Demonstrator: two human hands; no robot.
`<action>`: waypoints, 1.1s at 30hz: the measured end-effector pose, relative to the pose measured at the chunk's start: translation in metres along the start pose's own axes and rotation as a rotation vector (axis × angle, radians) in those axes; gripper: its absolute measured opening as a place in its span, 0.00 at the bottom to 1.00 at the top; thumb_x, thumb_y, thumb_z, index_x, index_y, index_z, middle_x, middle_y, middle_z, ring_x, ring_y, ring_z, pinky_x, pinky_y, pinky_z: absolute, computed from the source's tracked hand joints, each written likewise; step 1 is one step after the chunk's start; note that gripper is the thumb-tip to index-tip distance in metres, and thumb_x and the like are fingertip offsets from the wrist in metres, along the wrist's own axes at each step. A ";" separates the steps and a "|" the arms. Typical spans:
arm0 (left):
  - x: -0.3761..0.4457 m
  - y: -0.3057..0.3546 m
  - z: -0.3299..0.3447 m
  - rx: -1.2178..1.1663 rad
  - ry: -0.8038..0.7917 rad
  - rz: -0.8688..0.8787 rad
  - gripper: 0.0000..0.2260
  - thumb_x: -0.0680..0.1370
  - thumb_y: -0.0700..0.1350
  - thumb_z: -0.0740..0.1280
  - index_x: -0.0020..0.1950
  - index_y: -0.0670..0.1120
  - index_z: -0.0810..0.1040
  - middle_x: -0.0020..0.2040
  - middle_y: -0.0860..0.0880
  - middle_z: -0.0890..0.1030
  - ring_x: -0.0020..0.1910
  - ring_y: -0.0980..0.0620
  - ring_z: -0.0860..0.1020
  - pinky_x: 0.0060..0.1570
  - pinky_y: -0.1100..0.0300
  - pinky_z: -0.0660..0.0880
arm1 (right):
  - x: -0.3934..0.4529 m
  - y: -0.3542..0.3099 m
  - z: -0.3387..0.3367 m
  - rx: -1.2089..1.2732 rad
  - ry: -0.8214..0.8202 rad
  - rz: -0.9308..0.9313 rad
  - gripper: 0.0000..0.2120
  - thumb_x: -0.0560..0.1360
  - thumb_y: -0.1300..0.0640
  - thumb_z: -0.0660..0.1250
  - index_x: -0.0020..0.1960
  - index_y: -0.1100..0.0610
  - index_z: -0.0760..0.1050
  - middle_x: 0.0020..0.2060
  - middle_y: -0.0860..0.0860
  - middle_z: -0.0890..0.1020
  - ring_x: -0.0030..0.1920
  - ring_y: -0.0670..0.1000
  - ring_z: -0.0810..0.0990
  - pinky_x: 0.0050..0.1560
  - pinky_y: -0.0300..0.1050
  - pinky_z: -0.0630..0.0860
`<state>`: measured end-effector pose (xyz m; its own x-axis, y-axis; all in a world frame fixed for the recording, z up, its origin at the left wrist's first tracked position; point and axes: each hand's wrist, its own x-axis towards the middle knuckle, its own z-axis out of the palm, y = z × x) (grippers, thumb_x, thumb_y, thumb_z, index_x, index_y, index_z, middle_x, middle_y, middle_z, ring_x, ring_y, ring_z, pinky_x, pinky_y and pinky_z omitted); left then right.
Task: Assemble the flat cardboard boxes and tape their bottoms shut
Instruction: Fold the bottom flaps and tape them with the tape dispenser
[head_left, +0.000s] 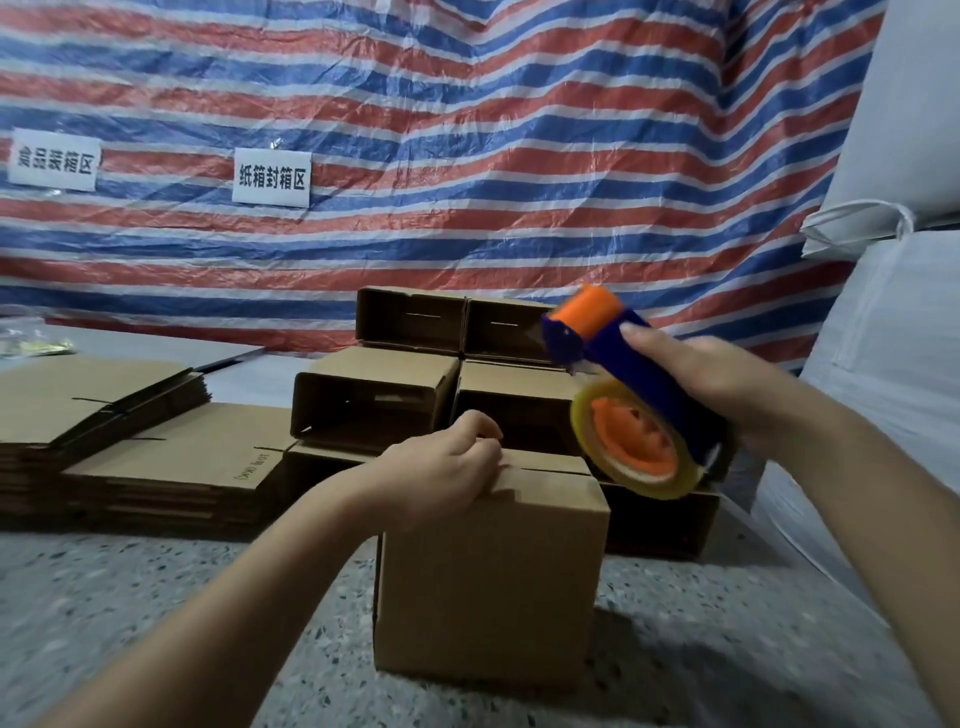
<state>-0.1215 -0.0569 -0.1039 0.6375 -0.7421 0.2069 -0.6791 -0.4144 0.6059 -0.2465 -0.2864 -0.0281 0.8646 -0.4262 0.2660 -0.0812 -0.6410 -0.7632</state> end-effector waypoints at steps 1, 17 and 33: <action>0.002 -0.001 -0.001 -0.101 0.015 -0.010 0.15 0.82 0.60 0.51 0.67 0.60 0.68 0.59 0.54 0.78 0.57 0.54 0.76 0.61 0.50 0.72 | 0.006 -0.014 0.002 0.035 -0.092 0.007 0.39 0.60 0.21 0.68 0.53 0.53 0.80 0.39 0.51 0.87 0.36 0.49 0.86 0.39 0.46 0.78; 0.006 0.015 -0.033 -1.000 0.275 -0.290 0.15 0.81 0.52 0.61 0.42 0.44 0.78 0.43 0.46 0.85 0.50 0.48 0.83 0.69 0.44 0.62 | 0.045 -0.062 0.032 -0.126 -0.366 0.141 0.45 0.49 0.27 0.72 0.57 0.54 0.78 0.42 0.54 0.88 0.36 0.50 0.86 0.34 0.42 0.81; 0.015 0.003 -0.022 -1.138 0.612 -0.430 0.09 0.82 0.41 0.59 0.44 0.41 0.75 0.36 0.46 0.78 0.37 0.53 0.76 0.50 0.51 0.78 | 0.053 -0.072 0.024 -0.267 -0.439 0.177 0.47 0.50 0.28 0.73 0.59 0.56 0.78 0.46 0.55 0.88 0.38 0.51 0.85 0.37 0.44 0.80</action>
<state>-0.1058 -0.0580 -0.0821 0.9808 -0.1924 -0.0329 0.0961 0.3291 0.9394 -0.1828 -0.2471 0.0269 0.9476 -0.2717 -0.1677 -0.3176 -0.7481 -0.5827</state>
